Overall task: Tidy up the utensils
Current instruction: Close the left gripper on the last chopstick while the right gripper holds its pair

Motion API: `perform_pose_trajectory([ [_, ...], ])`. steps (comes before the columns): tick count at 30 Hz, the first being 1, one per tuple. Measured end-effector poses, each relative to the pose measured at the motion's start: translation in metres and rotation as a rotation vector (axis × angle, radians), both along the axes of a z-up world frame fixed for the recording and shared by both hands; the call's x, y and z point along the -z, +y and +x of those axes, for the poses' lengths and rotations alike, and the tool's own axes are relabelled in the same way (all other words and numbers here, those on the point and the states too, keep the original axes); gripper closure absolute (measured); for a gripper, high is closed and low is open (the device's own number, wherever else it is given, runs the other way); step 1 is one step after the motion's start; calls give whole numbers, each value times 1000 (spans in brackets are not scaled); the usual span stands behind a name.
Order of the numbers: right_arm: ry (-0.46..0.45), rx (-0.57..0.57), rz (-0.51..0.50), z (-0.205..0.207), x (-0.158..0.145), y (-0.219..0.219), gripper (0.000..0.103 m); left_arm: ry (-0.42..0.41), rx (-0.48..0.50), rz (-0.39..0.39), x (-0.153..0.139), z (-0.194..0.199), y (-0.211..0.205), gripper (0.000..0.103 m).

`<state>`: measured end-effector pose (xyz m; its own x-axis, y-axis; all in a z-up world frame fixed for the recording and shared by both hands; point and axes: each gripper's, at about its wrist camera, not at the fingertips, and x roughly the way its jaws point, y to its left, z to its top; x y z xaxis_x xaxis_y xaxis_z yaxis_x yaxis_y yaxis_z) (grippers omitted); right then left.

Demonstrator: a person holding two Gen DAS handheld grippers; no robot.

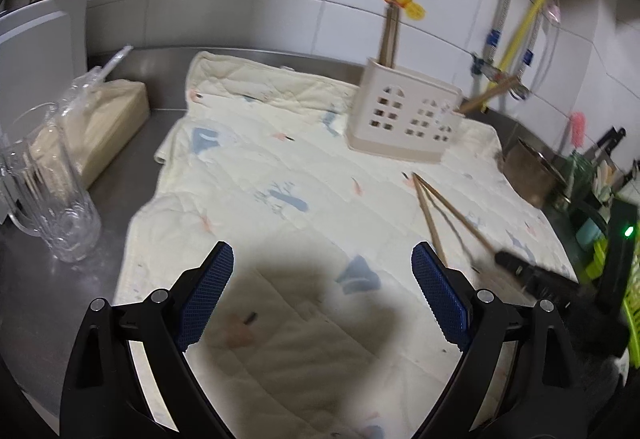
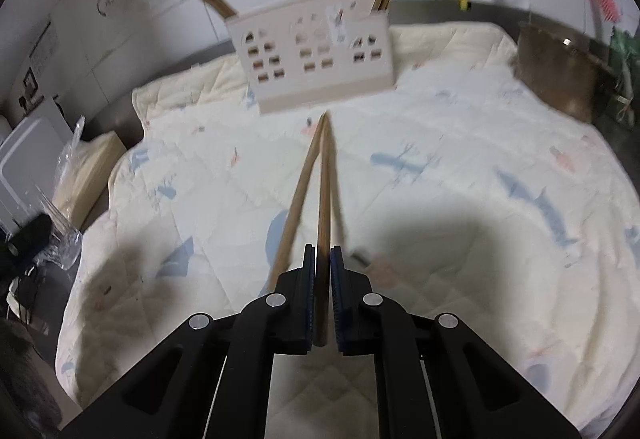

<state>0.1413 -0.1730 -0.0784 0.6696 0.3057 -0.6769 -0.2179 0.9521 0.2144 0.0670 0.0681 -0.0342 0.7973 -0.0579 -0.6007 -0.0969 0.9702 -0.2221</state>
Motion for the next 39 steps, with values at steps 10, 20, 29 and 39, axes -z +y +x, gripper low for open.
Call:
perform_pose_trajectory([
  [10, -146, 24, 23, -11, -44, -42, 96, 73, 155, -20, 23, 12, -62, 31],
  [20, -202, 9, 69, -15, -60, -63, 96, 170, 290, -32, 49, 44, -118, 75],
  [29, -198, 3, 95, -14, -59, -71, 96, 225, 271, -19, 64, 63, -128, 85],
  [39, -202, 5, 98, -12, -62, -76, 96, 248, 238, 8, 67, 70, -128, 97],
])
